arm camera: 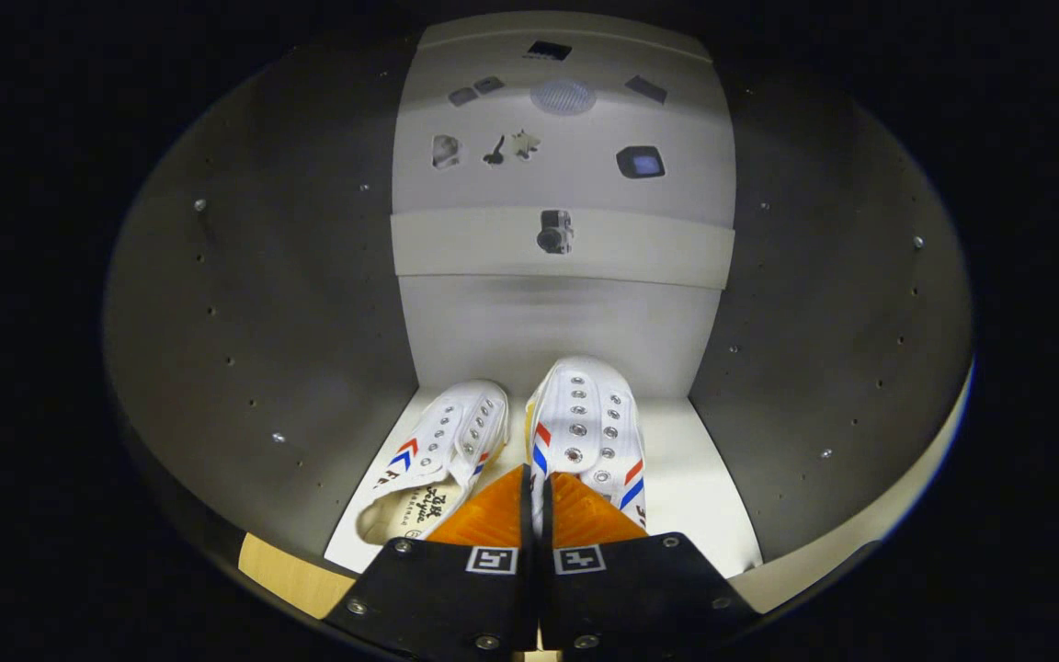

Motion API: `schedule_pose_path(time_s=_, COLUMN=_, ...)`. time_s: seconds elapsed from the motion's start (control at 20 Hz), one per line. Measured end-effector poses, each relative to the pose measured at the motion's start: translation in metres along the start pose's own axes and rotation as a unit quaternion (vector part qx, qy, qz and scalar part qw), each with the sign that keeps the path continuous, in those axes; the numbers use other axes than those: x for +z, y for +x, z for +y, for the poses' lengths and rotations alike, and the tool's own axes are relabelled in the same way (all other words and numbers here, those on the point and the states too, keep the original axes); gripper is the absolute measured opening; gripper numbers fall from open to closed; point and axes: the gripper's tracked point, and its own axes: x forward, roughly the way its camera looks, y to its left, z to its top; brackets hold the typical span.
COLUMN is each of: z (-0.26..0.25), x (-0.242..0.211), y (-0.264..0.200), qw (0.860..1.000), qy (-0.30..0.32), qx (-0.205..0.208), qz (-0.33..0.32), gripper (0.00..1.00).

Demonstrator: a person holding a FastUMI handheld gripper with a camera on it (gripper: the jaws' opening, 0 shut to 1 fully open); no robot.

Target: Open the shoe cabinet door, grab the shoes and put them into the shoe cabinet, then close the shoe cabinet door.

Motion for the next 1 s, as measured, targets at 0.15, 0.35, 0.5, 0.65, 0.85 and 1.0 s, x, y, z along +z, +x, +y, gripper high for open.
schedule_pose_path(time_s=0.15, z=-0.005, x=-0.002, y=0.02, qw=1.0, qy=-0.005, qx=-0.02, qz=-0.002, gripper=0.01)
schedule_pose_path(time_s=0.35, z=-0.009, x=-0.001, y=0.033, qw=0.999, qy=-0.025, qx=-0.025, qz=-0.008, gripper=0.12)
schedule_pose_path(time_s=0.5, z=-0.018, x=0.03, y=0.018, qw=0.995, qy=-0.053, qx=-0.054, qz=-0.067, gripper=0.25)
schedule_pose_path(time_s=0.65, z=-0.005, x=0.038, y=-0.013, qw=0.994, qy=-0.058, qx=-0.03, qz=-0.083, gripper=0.36)
schedule_pose_path(time_s=0.85, z=-0.007, x=0.055, y=-0.073, qw=0.991, qy=-0.054, qx=-0.017, qz=-0.122, gripper=0.59)
schedule_pose_path(time_s=1.0, z=-0.005, x=0.068, y=-0.129, qw=0.985, qy=-0.051, qx=-0.005, qz=-0.163, gripper=0.67)
